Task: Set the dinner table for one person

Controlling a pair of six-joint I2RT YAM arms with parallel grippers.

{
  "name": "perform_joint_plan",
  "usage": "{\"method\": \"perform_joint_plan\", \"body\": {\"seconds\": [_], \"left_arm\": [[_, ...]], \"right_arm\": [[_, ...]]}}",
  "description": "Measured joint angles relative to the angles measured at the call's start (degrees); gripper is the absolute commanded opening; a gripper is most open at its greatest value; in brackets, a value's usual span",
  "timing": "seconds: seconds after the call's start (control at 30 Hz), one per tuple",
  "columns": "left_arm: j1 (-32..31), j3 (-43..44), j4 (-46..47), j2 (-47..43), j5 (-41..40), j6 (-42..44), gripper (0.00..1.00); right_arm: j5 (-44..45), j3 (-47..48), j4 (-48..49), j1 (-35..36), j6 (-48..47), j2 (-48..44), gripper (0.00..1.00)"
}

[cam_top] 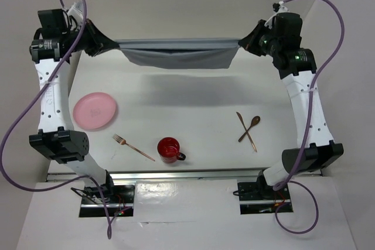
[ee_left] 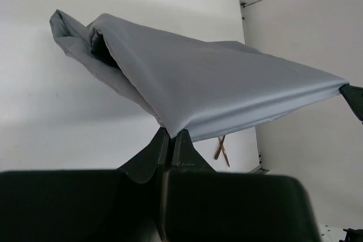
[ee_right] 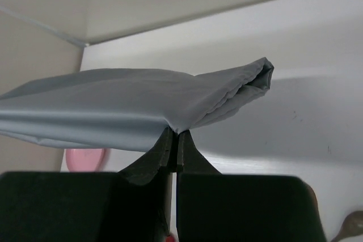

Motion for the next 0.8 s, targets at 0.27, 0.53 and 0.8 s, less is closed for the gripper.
{"method": "perform_joint_plan", "body": {"seconds": [0.27,0.53,0.8], "left_arm": [[1.2,-8.5,-3.6,-1.0,-0.3,1.0,0.00],[1.7,0.1,-2.7,-1.1,0.1,1.2,0.00],[0.4,11.2,-0.4,14.2,-0.1,-0.1,0.00]], "right_arm": [[-1.7,-4.8,-1.2,0.0,0.6,-0.5,0.00],[-2.7,0.3,-0.1,0.0,1.1,1.8,0.00],[-2.8,10.5,2.5,-0.3,1.1,16.7,0.00]]}}
